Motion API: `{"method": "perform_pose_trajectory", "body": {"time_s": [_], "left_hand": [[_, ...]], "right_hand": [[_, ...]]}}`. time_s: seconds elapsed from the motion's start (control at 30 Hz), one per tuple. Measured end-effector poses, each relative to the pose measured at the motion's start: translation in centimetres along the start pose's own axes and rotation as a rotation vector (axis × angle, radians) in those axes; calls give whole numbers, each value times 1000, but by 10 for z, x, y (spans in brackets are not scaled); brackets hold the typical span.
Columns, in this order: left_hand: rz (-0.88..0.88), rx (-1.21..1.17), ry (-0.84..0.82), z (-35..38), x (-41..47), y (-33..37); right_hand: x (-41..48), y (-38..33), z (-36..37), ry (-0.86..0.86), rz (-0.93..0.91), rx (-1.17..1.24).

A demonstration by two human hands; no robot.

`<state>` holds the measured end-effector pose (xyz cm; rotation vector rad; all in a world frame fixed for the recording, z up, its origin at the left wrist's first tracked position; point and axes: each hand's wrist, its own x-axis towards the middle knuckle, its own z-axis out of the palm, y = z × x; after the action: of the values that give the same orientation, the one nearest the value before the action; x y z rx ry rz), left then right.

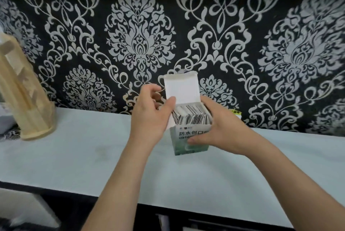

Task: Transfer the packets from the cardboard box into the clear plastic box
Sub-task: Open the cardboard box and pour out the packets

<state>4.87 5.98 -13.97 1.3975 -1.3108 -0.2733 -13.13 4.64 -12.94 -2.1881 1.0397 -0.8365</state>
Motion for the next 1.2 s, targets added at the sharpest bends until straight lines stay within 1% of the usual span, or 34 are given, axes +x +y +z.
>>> {"method": "perform_pose_trajectory", "body": {"time_s": [0.03, 0.07, 0.1, 0.13, 0.2, 0.27, 0.37, 0.47, 0.6, 0.67, 0.73, 0.77, 0.83, 0.9, 1.0, 1.1, 1.13, 1.2], "left_hand": [[151, 104, 90, 4, -1, 5], [304, 156, 135, 6, -3, 12], [404, 180, 88, 11, -4, 20], [438, 205, -27, 17, -4, 29], [404, 318, -220, 35, -3, 42], [356, 427, -287, 44, -3, 52], [235, 485, -406, 74, 1, 65], [75, 451, -553, 99, 2, 58], [-83, 279, -586, 129, -3, 35], [-143, 184, -558, 141, -8, 26], [-211, 59, -483, 147, -10, 19], [-222, 12, -430, 149, -10, 16], [-164, 32, -329, 141, -5, 13], [-117, 67, -317, 127, 4, 11], [-157, 69, -434, 112, 11, 4], [-166, 205, -595, 119, 1, -4], [-135, 268, -644, 125, -6, -6], [26, 521, -696, 138, -19, -5]], "right_hand": [[-2, 2, -7, 10, 0, -22], [-4, 5, -15, 24, 7, -31], [-5, 8, -25, 42, 14, -39], [-7, 13, -35, 55, 11, -70], [-9, 24, -56, 69, 14, -262], [-9, 32, -67, 64, 51, -431], [-13, 53, -86, 53, 104, -521], [-17, 69, -88, 31, 140, -645], [-21, 88, -81, 15, 134, -707], [-22, 97, -80, 8, 167, -674], [-23, 104, -81, -7, 223, -650], [-24, 109, -82, -16, 253, -659], [-24, 119, -84, -18, 294, -713], [-25, 131, -86, 5, 330, -751], [-28, 149, -92, 43, 413, -732], [-29, 160, -99, 105, 464, -682], [-29, 162, -101, 133, 449, -642], [-29, 162, -102, 153, 405, -526]]}}
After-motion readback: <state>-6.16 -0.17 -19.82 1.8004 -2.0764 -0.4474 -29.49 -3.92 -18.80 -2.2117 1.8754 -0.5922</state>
